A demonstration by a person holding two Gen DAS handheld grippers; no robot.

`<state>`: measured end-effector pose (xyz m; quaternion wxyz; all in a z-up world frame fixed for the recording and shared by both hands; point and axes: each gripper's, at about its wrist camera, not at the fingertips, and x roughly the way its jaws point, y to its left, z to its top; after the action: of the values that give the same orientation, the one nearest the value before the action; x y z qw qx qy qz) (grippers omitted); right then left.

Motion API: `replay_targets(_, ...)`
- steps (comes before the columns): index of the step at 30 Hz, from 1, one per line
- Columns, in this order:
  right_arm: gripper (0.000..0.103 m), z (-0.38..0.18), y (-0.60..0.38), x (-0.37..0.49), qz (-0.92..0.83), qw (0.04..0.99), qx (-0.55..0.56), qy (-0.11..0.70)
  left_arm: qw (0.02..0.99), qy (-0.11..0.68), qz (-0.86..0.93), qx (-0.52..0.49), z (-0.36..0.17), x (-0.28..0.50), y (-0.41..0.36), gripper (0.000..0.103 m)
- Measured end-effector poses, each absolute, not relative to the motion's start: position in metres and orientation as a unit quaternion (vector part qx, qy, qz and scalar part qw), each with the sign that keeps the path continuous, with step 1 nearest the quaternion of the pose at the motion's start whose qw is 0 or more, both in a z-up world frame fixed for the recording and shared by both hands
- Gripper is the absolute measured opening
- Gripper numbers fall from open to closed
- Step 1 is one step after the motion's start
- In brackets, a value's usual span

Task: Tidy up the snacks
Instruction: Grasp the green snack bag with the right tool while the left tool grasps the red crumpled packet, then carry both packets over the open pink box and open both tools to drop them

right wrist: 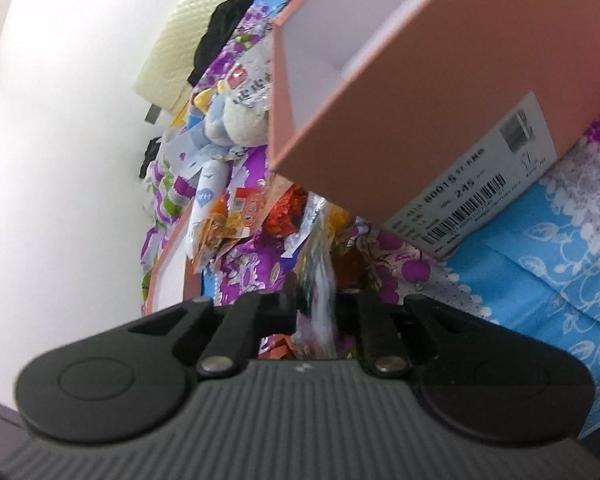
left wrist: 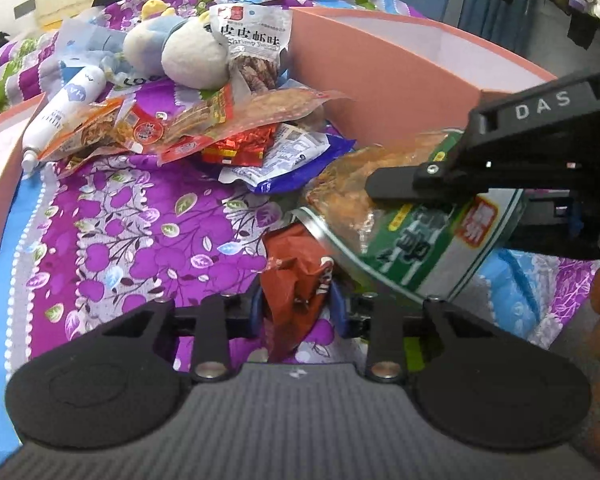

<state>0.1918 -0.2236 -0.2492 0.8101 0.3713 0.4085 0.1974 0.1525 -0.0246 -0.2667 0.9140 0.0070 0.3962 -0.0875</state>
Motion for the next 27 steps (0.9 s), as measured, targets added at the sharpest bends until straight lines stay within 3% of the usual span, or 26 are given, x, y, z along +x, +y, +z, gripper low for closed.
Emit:
replay_targets(13, 0.012, -0.214, -0.213, 0.179, 0.228, 0.831, 0.298, 0.412, 0.915, 0.399, -0.051, -0.025, -0.242, 0.112, -0.002, 0.037)
replay_targets(27, 0.012, -0.141, -0.204, 0.139, 0.244, 0.886, 0.173, 0.354, 0.907, 0.413, -0.010, -0.085, -0.203, 0.086, 0.025, 0.037)
